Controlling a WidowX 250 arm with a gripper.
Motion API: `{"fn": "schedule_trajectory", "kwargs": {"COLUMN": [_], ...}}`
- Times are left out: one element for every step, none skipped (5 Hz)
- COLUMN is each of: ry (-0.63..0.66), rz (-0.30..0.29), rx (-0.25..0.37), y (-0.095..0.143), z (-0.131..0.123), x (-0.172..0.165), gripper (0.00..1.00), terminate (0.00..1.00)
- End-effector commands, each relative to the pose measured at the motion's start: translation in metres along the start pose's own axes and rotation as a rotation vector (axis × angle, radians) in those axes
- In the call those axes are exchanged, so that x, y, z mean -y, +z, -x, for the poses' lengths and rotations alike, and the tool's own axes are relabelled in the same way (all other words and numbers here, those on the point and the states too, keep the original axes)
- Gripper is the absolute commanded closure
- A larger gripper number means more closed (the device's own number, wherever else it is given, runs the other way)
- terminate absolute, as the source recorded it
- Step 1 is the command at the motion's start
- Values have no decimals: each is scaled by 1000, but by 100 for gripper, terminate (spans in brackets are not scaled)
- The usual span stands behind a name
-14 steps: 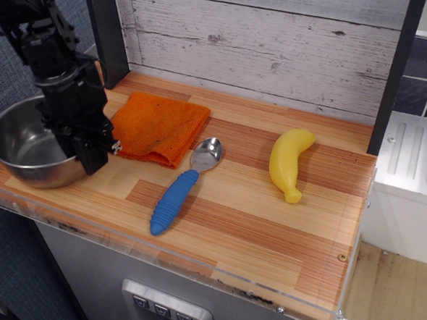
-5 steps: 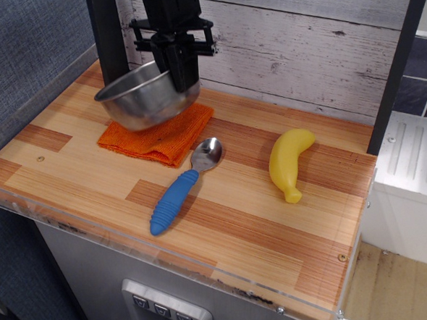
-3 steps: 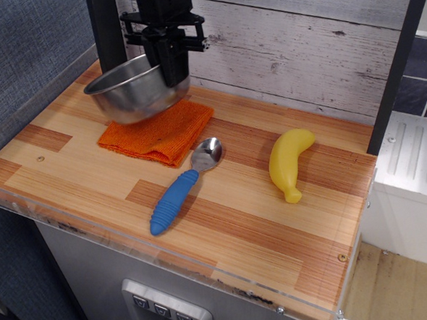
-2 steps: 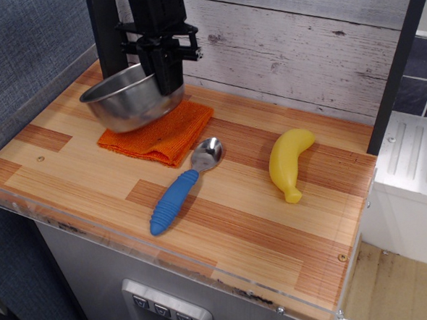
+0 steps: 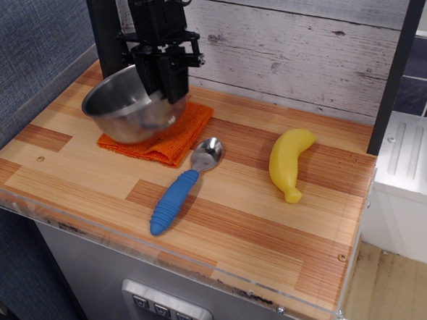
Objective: Place the vessel on the orange cloth
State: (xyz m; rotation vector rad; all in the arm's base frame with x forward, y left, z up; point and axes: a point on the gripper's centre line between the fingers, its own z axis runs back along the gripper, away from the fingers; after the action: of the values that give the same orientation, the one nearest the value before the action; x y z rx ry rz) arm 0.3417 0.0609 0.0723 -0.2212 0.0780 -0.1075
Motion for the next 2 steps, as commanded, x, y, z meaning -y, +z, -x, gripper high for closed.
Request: {"fn": "schedule_trajectory", "kwargs": {"ry": [29, 92], "rz": [29, 27], "rx": [201, 276], "y": [69, 105], "z": [2, 19], "x": [20, 17], "gripper": [0, 0], "terminate": [0, 0]}}
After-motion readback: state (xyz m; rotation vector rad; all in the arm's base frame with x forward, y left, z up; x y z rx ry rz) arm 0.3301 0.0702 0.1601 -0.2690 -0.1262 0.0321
